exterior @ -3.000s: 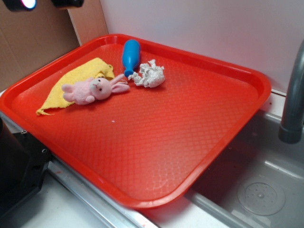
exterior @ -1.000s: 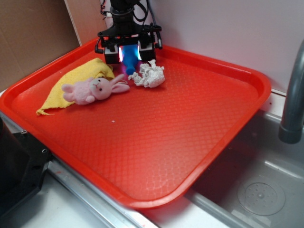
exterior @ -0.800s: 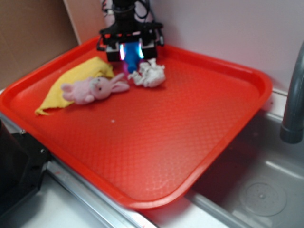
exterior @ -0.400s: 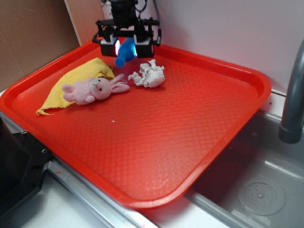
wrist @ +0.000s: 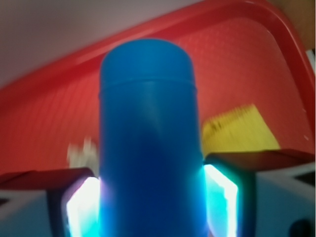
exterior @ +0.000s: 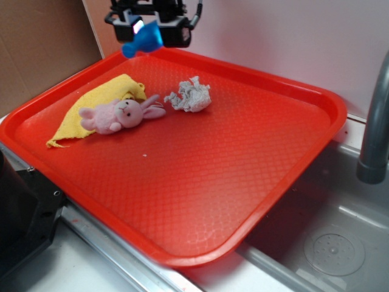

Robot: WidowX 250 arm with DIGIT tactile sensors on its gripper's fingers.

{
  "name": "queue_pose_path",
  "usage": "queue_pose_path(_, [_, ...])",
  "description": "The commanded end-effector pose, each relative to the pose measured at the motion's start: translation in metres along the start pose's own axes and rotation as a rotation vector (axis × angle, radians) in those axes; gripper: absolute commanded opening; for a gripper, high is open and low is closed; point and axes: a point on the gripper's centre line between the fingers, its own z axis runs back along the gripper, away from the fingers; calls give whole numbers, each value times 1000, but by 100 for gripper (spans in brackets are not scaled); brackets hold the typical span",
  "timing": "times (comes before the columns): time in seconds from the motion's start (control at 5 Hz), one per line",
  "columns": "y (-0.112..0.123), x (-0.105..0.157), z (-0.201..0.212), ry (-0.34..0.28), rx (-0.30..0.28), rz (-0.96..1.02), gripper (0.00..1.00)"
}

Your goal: Grab the blue bottle.

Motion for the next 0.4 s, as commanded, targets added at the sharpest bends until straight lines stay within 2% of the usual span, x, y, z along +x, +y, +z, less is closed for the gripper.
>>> queue_pose_path(0.0, [-4, -46, 35, -25, -29, -201, 0])
queue_pose_path(0.2, [-8, -62, 36, -24, -32, -242, 0])
